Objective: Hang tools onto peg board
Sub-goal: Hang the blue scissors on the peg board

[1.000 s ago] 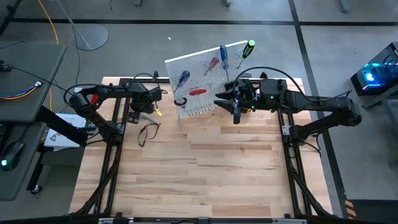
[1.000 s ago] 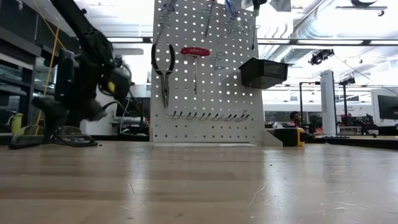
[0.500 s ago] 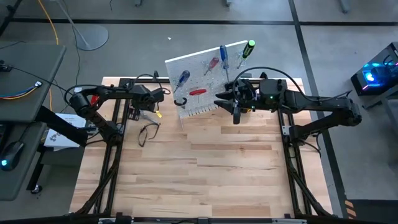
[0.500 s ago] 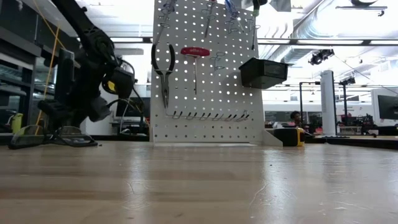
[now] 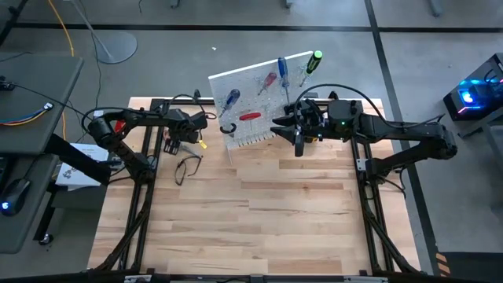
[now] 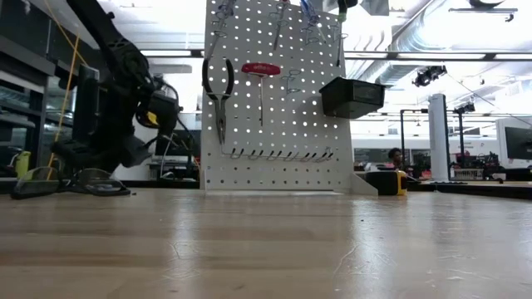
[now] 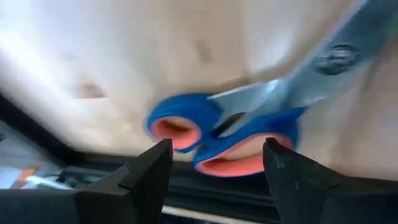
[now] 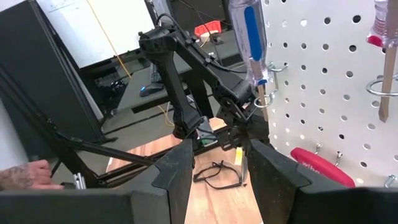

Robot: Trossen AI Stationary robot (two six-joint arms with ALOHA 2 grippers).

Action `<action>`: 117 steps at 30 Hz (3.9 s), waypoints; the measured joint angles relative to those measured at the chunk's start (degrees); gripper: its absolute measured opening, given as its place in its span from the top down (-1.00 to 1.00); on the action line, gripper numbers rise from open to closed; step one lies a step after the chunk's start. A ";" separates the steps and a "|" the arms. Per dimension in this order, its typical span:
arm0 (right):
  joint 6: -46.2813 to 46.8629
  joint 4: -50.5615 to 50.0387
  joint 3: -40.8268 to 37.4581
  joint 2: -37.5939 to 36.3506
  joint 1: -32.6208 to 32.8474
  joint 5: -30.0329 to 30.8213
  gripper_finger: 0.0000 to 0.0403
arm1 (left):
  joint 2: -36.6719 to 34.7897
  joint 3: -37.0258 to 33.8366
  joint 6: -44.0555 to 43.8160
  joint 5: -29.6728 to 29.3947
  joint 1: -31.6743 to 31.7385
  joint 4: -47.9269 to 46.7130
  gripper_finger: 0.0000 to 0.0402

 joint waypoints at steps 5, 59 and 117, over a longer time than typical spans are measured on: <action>0.17 0.00 -0.01 0.00 0.02 -0.02 0.29 | -0.12 -2.77 -0.48 4.82 -0.27 -0.79 -0.14; 1.01 -0.39 0.00 0.02 0.39 -0.06 0.29 | 1.03 2.44 -34.34 26.42 -6.64 -1.51 0.60; 0.17 1.70 0.00 0.00 0.67 1.09 0.29 | 3.78 0.65 -42.36 31.65 -11.94 1.26 0.63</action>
